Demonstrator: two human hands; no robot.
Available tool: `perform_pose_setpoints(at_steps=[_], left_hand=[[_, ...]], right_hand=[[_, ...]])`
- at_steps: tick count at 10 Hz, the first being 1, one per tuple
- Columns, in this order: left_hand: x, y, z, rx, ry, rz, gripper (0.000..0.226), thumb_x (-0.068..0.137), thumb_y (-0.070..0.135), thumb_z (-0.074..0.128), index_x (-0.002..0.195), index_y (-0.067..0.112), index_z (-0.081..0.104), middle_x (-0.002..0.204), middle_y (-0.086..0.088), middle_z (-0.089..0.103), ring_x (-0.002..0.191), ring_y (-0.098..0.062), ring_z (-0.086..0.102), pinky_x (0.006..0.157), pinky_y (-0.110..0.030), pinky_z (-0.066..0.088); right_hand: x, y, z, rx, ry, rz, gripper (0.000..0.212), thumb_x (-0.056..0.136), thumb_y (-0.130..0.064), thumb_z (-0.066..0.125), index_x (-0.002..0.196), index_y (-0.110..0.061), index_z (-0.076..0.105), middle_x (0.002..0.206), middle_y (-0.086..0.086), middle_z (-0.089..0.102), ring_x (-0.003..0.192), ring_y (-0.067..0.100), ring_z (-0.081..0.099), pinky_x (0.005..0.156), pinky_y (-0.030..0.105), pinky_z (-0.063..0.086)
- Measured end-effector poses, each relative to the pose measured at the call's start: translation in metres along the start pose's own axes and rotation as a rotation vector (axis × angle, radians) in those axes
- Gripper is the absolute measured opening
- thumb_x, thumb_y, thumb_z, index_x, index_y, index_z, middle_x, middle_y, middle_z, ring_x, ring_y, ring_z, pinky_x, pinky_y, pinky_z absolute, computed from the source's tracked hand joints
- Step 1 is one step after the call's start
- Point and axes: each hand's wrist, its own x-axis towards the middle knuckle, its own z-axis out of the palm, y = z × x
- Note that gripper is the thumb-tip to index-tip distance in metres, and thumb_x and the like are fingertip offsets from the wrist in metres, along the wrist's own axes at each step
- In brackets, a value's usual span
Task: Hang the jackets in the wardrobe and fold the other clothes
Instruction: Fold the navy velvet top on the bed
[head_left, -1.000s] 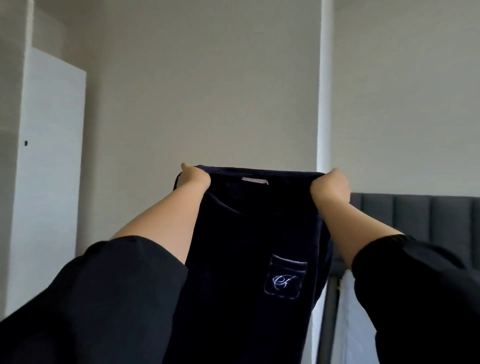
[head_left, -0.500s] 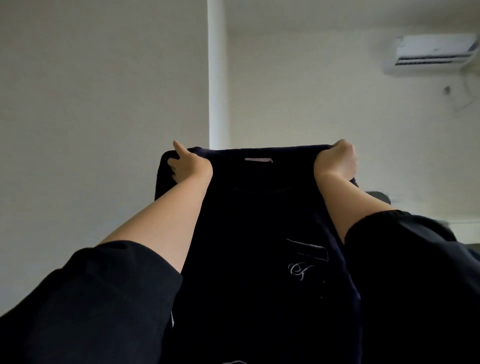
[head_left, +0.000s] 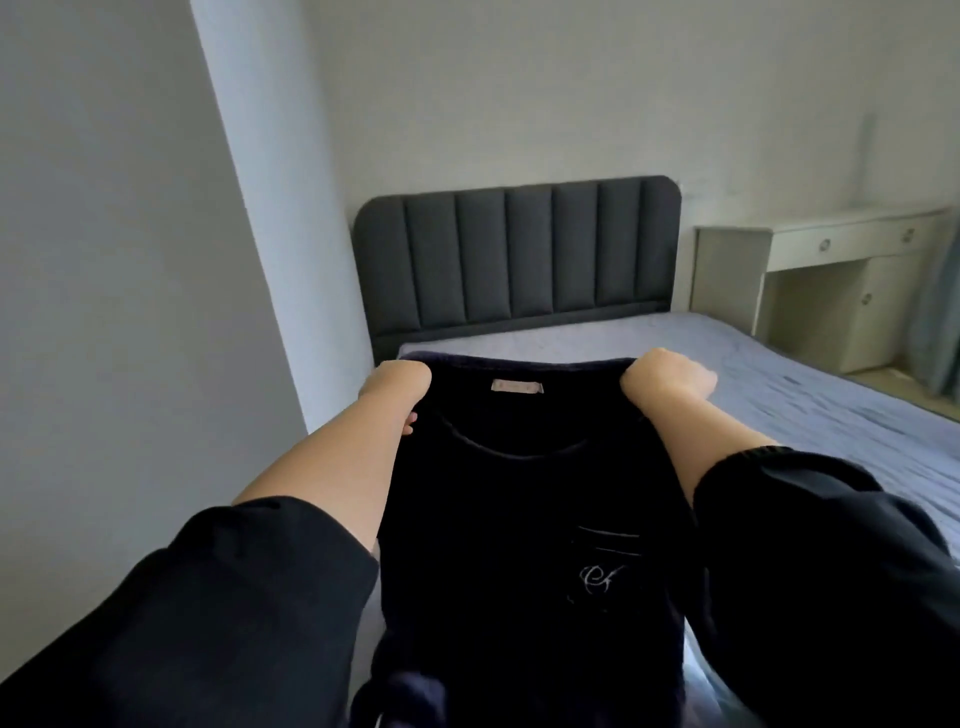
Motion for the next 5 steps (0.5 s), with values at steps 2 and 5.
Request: perform_pose_setpoints(at_steps=[2, 5], left_hand=[[0.059, -0.028, 0.091, -0.207, -0.334, -0.149, 0.029, 0.096, 0.012, 0.048, 0.12, -0.002, 0.053, 0.116, -0.018, 0.06, 0.105, -0.031, 0.061, 0.087, -0.036, 0.051], [0.161, 0.029, 0.157, -0.452, -0.257, 0.243, 0.073, 0.096, 0.007, 0.043, 0.151, 0.025, -0.002, 0.146, -0.01, 0.035, 0.079, -0.009, 0.049, 0.087, -0.037, 0.049]], right_hand=[[0.048, 0.011, 0.088, 0.829, -0.492, 0.42, 0.03, 0.097, -0.014, 0.035, 0.115, -0.002, 0.056, 0.105, 0.02, 0.063, 0.078, 0.026, 0.066, 0.058, 0.027, 0.052], [0.152, -0.059, 0.111, 0.756, 0.03, 0.003, 0.057, 0.089, -0.01, 0.048, 0.143, -0.012, 0.033, 0.136, 0.014, 0.049, 0.116, 0.027, 0.052, 0.091, 0.029, 0.042]])
